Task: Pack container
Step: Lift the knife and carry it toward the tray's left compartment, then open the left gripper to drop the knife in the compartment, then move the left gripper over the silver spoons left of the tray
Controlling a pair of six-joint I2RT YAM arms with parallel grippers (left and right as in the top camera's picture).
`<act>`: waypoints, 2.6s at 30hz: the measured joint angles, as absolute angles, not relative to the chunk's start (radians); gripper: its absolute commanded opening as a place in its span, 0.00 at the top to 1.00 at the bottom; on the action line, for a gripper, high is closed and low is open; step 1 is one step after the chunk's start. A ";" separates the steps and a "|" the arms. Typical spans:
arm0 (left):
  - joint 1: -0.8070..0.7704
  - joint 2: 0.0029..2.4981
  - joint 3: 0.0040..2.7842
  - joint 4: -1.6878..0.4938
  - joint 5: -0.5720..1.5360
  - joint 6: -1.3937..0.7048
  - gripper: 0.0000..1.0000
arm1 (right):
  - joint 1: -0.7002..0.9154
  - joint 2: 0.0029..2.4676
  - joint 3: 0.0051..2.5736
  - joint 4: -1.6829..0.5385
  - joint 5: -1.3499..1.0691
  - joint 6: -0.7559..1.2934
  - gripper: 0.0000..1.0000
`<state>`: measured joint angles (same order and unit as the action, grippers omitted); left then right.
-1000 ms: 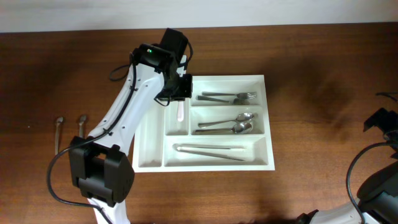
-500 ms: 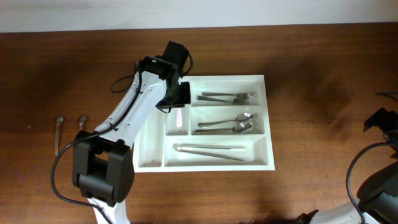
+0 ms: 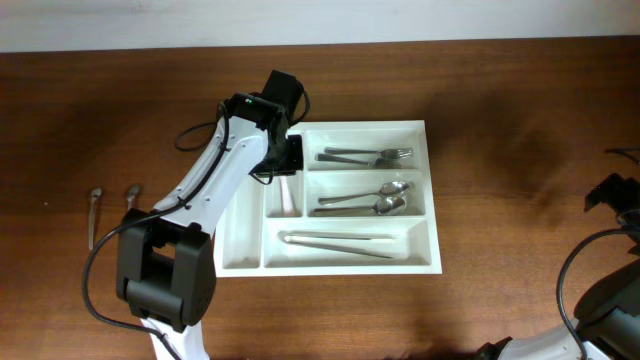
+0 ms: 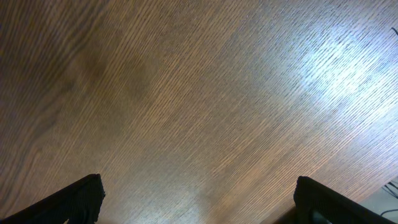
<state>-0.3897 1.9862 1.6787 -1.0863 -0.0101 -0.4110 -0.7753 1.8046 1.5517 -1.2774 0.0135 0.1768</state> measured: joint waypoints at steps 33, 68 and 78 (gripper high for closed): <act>0.189 1.967 1.806 -1.277 -0.258 -0.175 0.01 | -0.775 1.805 1.552 -1.277 0.014 0.176 0.01; 0.343 1.969 1.477 -0.997 -0.107 0.097 0.01 | -0.775 1.805 1.552 -1.277 0.014 0.176 0.01; 0.344 2.003 1.477 -0.966 -0.077 0.113 0.01 | -0.775 1.805 1.552 -1.277 0.014 0.176 0.01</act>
<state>0.3435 2.0029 1.4769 -0.9665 -0.0769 0.1131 -0.7753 1.8046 1.5517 -1.2774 0.0135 0.1764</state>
